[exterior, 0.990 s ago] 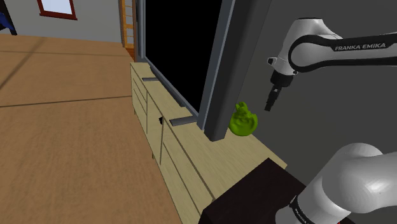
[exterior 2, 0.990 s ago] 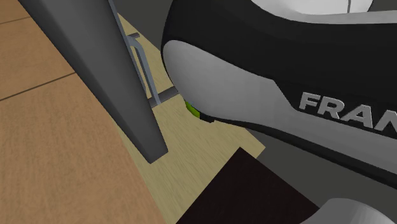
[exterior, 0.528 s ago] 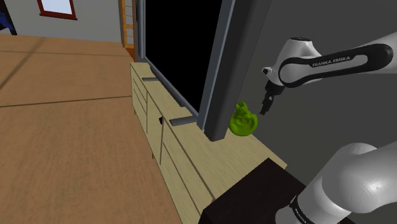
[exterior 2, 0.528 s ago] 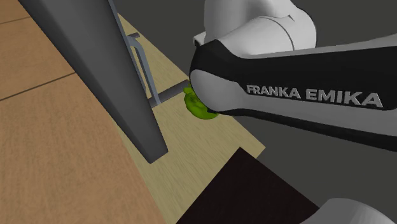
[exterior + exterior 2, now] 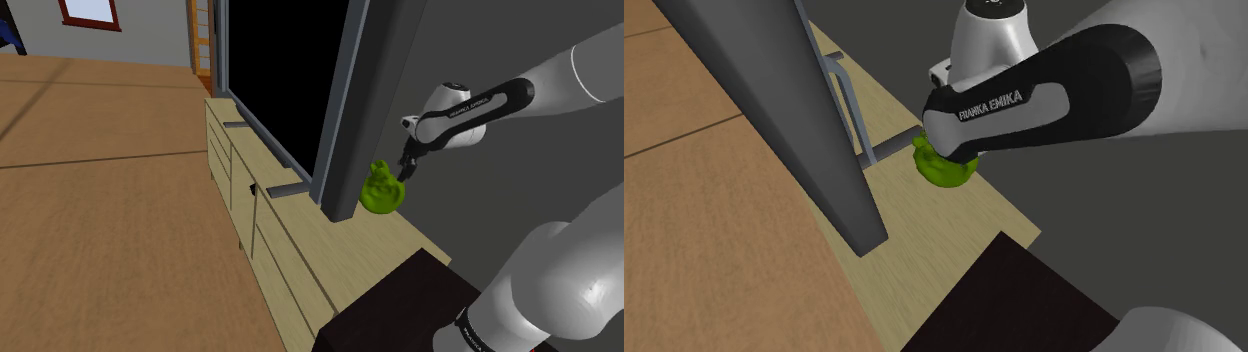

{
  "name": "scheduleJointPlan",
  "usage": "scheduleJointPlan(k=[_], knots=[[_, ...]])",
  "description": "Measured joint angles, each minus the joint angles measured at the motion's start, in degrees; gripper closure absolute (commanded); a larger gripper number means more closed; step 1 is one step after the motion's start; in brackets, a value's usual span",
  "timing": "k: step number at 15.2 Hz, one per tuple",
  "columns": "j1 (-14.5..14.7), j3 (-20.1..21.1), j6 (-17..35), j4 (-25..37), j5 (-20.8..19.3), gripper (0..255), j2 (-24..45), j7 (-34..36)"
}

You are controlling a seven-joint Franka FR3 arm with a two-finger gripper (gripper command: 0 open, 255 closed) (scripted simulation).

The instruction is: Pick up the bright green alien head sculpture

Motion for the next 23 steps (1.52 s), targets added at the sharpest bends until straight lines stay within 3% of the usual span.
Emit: scheduleJointPlan(k=[3, 5, 11, 12, 21, 23], knots=[[3.31, -3.75, 5.83, 3.27, 9.48, 0, 7.8, -10.81], [3.96, -4.34, 8.7, 3.54, 14.32, 0, 10.97, -15.42], [3.59, -3.04, 13.6, 3.03, 23.63, 0, 16.39, -22.56], [3.45, -2.78, 14.03, 2.93, 24.46, 255, 16.82, -23.16], [3.21, -2.47, 14.5, 3.01, 25.54, 255, 17.18, -24.02], [3.59, -2.86, 13.99, 2.94, 24.31, 255, 16.75, -22.94]])
